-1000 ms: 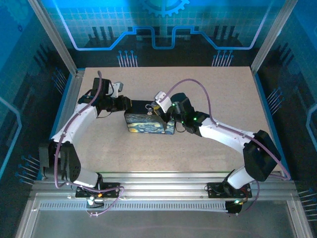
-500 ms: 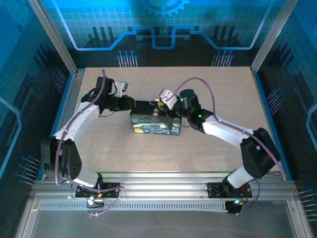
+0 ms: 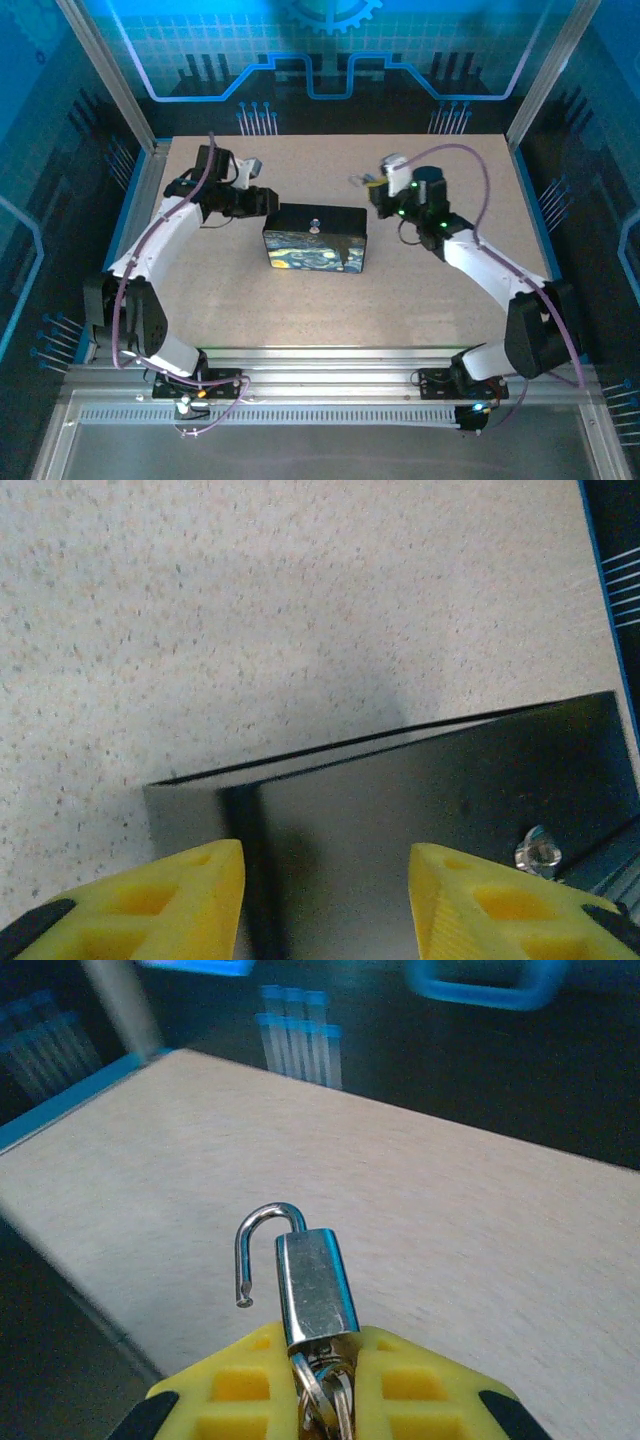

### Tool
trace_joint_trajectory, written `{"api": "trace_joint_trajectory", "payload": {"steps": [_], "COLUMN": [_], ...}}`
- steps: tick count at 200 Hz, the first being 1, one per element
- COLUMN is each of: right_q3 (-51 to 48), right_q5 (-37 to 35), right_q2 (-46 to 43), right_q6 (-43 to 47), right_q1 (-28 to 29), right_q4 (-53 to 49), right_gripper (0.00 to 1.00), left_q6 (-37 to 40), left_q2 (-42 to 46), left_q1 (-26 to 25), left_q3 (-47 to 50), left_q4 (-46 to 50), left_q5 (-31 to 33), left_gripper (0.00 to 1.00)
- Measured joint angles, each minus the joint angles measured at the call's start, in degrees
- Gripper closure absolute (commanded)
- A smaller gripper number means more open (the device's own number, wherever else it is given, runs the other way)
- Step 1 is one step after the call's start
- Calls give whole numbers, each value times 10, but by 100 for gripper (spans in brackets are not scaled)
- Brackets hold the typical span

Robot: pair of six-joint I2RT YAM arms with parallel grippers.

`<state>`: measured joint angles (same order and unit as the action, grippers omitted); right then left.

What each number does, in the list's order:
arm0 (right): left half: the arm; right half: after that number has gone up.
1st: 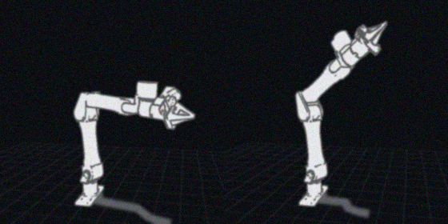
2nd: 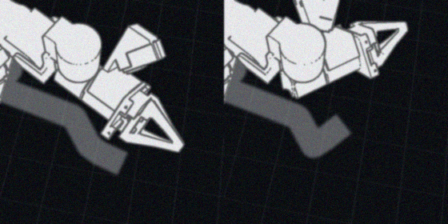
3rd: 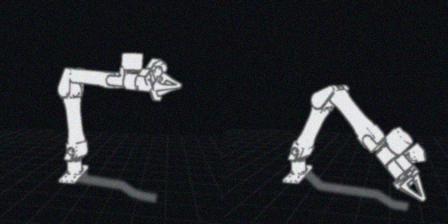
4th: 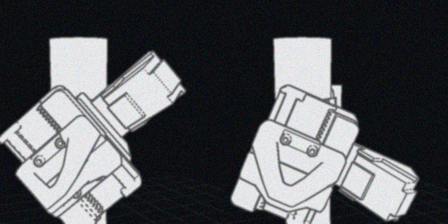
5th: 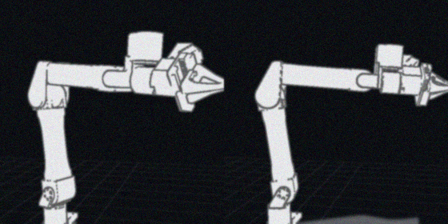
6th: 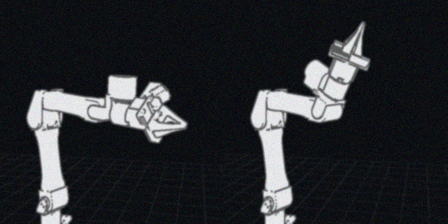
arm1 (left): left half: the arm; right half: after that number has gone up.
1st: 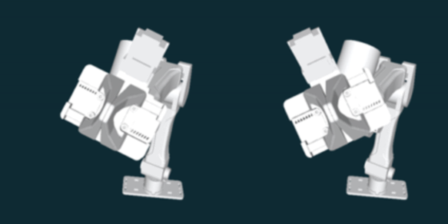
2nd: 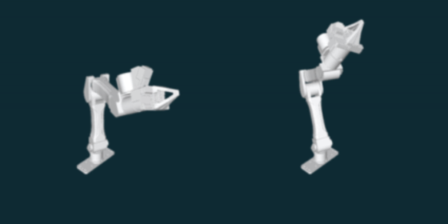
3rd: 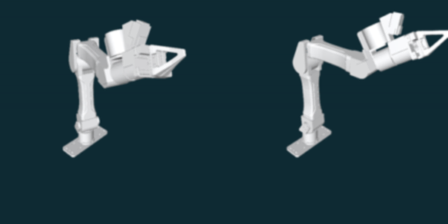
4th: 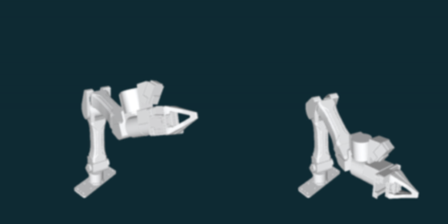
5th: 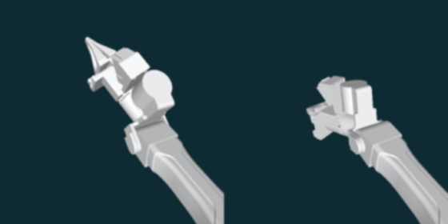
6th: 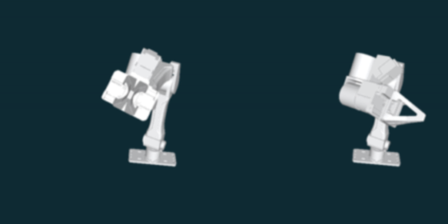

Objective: Unlock a padlock with a key

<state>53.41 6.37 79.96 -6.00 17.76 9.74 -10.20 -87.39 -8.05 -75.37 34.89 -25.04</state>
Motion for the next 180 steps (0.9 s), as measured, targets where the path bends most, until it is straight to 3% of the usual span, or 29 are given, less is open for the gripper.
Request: {"api": "trace_joint_trajectory", "payload": {"steps": [46,89,144,159,170,180], "right_q3": [-134,-184,-171,-171,-171,-170], "right_q5": [-50,-57,-17,-5,4,13], "right_q2": [-16,0,48,47,45,36], "right_q6": [-129,-228,-259,-260,-257,-241], "right_q1": [-143,-205,-212,-213,-215,-216], "right_q4": [-16,-38,-50,-49,-50,-54], "right_gripper": [94,89,57,53,37,33], "left_q6": [-3,-4,-4,-4,-4,-4], "left_q2": [0,0,3,6,8,8], "left_q1": [0,0,0,1,3,6], "left_q3": [-25,-27,-29,-29,-30,-33], "left_q4": [-4,-5,-5,-5,-4,-3], "left_q5": [22,28,53,58,61,63], "left_gripper": [49,50,47,47,47,46]}}
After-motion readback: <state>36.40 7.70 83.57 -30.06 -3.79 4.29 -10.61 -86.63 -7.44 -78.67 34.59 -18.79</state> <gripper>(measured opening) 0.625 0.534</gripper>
